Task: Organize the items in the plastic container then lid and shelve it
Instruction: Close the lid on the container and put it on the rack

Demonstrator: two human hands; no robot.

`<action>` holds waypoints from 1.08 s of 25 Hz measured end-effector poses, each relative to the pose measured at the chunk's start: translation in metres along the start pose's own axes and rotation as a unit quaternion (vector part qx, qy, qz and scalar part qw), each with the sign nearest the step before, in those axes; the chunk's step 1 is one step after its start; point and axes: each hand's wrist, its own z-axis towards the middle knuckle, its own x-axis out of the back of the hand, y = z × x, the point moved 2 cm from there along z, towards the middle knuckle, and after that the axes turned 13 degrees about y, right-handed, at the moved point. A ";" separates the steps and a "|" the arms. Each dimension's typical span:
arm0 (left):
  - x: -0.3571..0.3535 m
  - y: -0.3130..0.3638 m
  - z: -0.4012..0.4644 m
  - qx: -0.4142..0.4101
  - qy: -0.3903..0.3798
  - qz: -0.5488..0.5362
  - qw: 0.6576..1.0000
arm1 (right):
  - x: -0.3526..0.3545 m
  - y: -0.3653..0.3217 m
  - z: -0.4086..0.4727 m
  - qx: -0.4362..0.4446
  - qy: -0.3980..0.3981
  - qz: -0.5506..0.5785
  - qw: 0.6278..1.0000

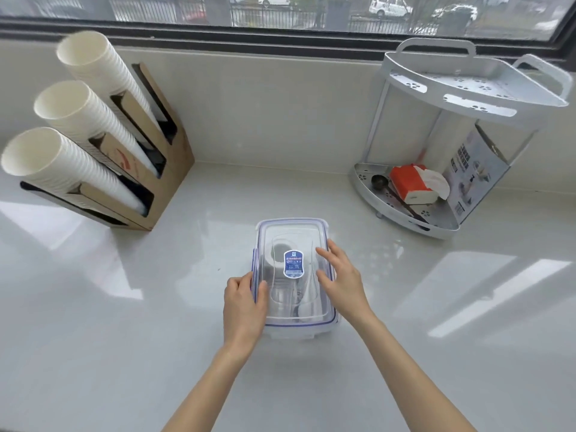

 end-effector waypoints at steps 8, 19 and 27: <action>-0.001 -0.005 0.004 0.031 -0.027 -0.023 0.999 | -0.010 0.007 -0.004 -0.115 0.035 0.032 0.992; -0.007 -0.012 0.008 0.072 -0.044 -0.077 0.993 | -0.016 0.007 -0.004 -0.156 0.056 -0.021 0.986; -0.009 -0.011 0.007 0.059 -0.028 -0.077 0.995 | -0.012 0.007 -0.009 -0.180 0.054 0.036 0.982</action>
